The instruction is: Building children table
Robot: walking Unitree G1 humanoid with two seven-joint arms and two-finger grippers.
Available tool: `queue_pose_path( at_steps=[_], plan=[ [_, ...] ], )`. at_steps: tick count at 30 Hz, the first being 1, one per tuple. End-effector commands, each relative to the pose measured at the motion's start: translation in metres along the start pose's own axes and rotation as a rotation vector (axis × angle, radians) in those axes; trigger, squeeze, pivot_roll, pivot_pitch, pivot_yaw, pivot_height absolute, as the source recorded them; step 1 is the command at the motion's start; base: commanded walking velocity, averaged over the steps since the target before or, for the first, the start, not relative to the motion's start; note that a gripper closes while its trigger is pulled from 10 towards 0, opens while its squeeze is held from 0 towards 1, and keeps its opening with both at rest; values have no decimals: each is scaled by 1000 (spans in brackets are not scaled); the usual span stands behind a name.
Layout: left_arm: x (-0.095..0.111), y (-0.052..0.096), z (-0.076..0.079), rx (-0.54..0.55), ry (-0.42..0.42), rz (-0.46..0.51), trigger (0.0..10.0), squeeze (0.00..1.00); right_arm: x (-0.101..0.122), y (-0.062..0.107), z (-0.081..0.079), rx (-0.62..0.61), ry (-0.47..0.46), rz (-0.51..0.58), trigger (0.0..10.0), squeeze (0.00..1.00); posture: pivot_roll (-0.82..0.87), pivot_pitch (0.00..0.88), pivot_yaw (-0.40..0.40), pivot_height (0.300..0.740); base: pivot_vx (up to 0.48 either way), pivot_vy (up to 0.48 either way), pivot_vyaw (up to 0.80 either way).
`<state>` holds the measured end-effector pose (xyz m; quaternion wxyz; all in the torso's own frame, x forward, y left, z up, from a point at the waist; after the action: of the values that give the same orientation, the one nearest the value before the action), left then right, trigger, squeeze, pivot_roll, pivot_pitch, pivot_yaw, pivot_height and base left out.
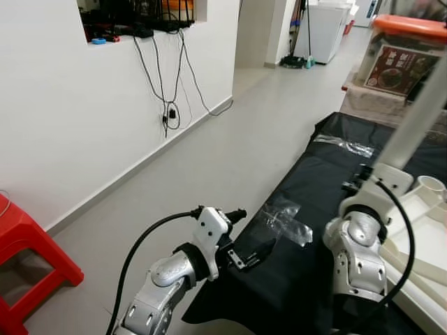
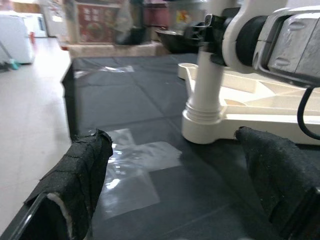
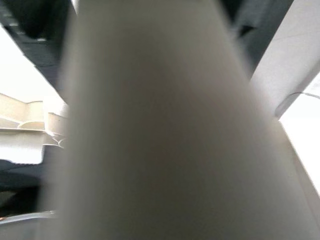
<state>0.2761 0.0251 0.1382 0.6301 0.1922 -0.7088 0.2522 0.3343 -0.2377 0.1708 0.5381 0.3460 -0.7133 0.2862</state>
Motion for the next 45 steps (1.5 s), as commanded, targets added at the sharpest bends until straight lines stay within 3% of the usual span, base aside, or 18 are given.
queue_pose_path(
  at_steps=[1,4,5,9,12,13,17,19,25,29,30,31,32,37,41,43,44,45],
  plan=[
    [-2,0,0,-8,-7,-7,10000,0,0,-2,-8,64,-20,15,10000,1000,169,0,-40,740,0,0,0],
    [-2,0,0,-8,-7,-7,10000,0,1,-2,-16,122,-20,35,10000,1000,169,0,-40,740,0,0,0],
    [-3,0,1,-9,-6,-9,10000,0,3,-6,-23,220,-40,46,10000,0,168,0,-40,740,0,0,0],
    [-4,0,1,-10,-4,-9,10000,0,2,-13,-28,398,-65,14,10000,0,166,0,-39,740,0,0,0],
    [-4,0,2,-11,-1,-10,10000,0,-3,-17,-29,676,-5,-108,10000,0,164,0,-36,740,0,0,0],
    [-4,0,2,-12,-1,-9,10000,0,-3,-12,-32,830,2,-162,10000,0,164,0,-36,740,0,0,0],
    [-4,-1,2,-12,0,-9,10000,0,-3,-6,-35,962,18,-202,10000,0,166,0,-41,740,0,0,0],
    [-4,-1,3,-13,0,-9,10000,0,-6,16,-40,1280,99,-296,10000,0,170,0,-45,740,0,0,0],
    [-4,-2,3,-14,-3,-9,10000,0,-7,24,-51,1536,184,-386,10000,0,187,0,-54,740,0,0,0],
    [-3,-2,3,-14,-4,-8,10000,0,-7,23,-55,1604,232,-403,10000,0,190,0,-53,740,0,0,0],
    [-3,-2,2,-13,-5,-8,10000,0,-6,24,-57,1635,235,-415,3137,0,190,0,-53,740,0,0,0],
    [-3,-2,2,-13,-5,-8,10000,0,-6,24,-57,1635,235,-415,3137,0,190,0,-53,740,0,0,0],
    [-3,-2,2,-13,-6,-8,10000,0,-5,26,-58,1674,234,-428,0,0,193,0,-54,740,0,0,0],
    [-4,-2,2,-12,-6,-8,10000,0,-5,28,-60,1676,206,-402,0,0,193,0,-54,740,0,0,0],
    [-4,-1,2,-11,-5,-9,10000,0,-10,8,-62,1412,182,-266,0,0,190,0,-52,740,0,0,0],
    [-4,-1,2,-11,-5,-9,10000,0,-10,8,-62,1412,182,-266,0,0,190,0,-52,740,0,0,0],
    [-4,-1,2,-11,-5,-9,10000,0,-12,-5,-58,1241,150,-248,0,0,189,0,-53,740,0,0,0],
    [-4,-1,2,-11,-5,-9,10000,0,-12,-5,-58,1241,150,-248,0,0,189,0,-53,740,0,0,0]
  ],
)
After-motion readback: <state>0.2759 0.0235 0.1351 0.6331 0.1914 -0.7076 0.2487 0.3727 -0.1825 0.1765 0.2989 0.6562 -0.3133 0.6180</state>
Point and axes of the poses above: a point about 5 cm out from each wrist's last joint towards the gripper, its own y axis pointing back from the gripper into the wrist, its own x axis along the axis of the wrist's last joint, z = x × y, the point moved 3 cm from there along -y, pointing out of the wrist towards the gripper, and after that the axes turned 4 degrees about -y, right-handed, at the moved point
